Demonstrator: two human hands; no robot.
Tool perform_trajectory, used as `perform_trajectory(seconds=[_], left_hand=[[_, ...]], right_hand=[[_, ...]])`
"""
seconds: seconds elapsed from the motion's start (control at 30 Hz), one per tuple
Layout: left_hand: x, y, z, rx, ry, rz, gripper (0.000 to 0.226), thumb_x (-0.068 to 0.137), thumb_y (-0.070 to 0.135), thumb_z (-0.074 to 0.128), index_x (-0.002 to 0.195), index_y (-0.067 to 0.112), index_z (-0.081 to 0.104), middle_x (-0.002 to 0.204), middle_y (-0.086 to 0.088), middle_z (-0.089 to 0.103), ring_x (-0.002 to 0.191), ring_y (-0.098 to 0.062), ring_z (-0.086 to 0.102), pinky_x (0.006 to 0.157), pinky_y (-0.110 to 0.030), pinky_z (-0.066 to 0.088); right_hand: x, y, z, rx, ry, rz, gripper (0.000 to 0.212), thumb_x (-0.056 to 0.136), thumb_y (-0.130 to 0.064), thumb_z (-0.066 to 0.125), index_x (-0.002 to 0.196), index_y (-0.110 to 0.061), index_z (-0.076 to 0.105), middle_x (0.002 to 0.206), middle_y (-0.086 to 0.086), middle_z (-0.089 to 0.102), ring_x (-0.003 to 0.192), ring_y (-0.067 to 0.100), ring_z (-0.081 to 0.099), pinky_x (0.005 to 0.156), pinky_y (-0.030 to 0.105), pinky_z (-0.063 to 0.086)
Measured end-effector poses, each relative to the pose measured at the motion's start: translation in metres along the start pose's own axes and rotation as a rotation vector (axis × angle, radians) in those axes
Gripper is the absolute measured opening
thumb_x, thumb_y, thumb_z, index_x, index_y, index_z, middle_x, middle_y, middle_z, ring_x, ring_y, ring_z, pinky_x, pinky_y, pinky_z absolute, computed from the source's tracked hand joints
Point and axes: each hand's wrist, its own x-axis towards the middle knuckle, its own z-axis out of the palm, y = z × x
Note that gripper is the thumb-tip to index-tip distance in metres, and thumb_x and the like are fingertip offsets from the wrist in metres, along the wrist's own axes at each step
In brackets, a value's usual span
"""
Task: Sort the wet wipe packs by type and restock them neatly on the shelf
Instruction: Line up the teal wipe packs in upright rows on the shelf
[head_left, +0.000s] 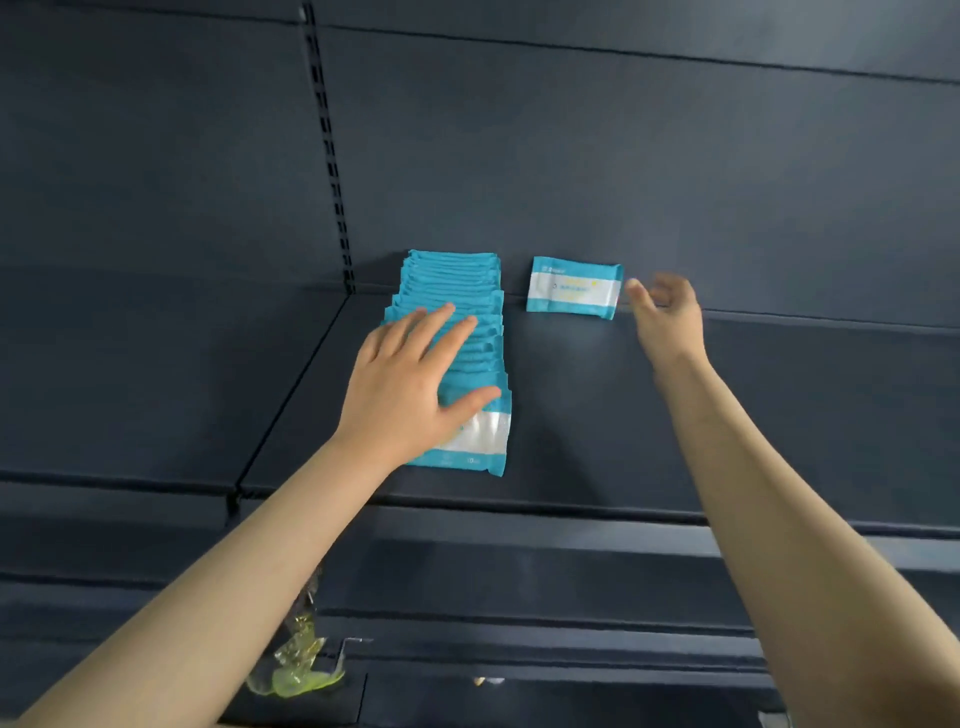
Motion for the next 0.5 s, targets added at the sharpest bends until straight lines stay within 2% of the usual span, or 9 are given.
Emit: perform_trajectory(seconds=[0.13,0.23,0.33,0.43,0.5], left_hand=[[0.011,0.005,-0.027,-0.325,-0.042,-0.082,0.071,0.090,0.066,0.034,0.146,0.024,0.043,0.153,0.001,0.041,0.141,-0.022,0.036,0.114,-0.042,0.030],[0.016,0.022,-0.050,-0.674,-0.074,-0.170,0.058,0.097,0.052,0.047,0.148,0.026,0.039,0.155,0.007,0.036,0.143,-0.012,0.029,0.116,-0.031,0.022],[0.016,0.048,-0.070,-0.963,-0.129,-0.248,0.051,0.098,0.045,0.050,0.145,0.027,0.042,0.151,0.008,0.040,0.138,-0.009,0.035,0.110,-0.024,0.026],[0.010,0.081,-0.076,-1.134,-0.249,-0.275,0.050,0.097,0.048,0.050,0.144,0.028,0.046,0.148,0.009,0.045,0.135,-0.011,0.042,0.112,-0.031,0.032],[0.001,0.108,-0.076,-1.206,-0.325,-0.269,0.050,0.097,0.048,0.050,0.144,0.029,0.046,0.148,0.010,0.046,0.132,-0.008,0.044,0.109,-0.028,0.033]], right_hand=[[-0.069,-0.033,-0.030,0.112,0.094,0.021,0.047,0.096,-0.042,0.058,0.137,-0.022,0.051,0.129,-0.008,0.055,0.112,0.006,0.051,0.091,0.025,0.037],[-0.121,-0.050,-0.054,0.158,0.154,0.039,0.049,0.097,-0.045,0.056,0.140,-0.024,0.049,0.133,-0.009,0.053,0.118,0.007,0.051,0.098,0.030,0.040],[-0.167,-0.057,-0.086,0.196,0.218,0.059,0.043,0.097,-0.047,0.055,0.136,-0.029,0.051,0.132,-0.010,0.053,0.123,0.009,0.052,0.108,0.036,0.043],[-0.205,-0.052,-0.124,0.223,0.291,0.088,0.041,0.096,-0.050,0.055,0.134,-0.034,0.050,0.130,-0.013,0.052,0.126,0.011,0.051,0.111,0.039,0.041],[-0.227,-0.041,-0.150,0.209,0.350,0.112,0.044,0.096,-0.052,0.054,0.136,-0.034,0.049,0.131,-0.012,0.051,0.127,0.013,0.050,0.111,0.041,0.040]])
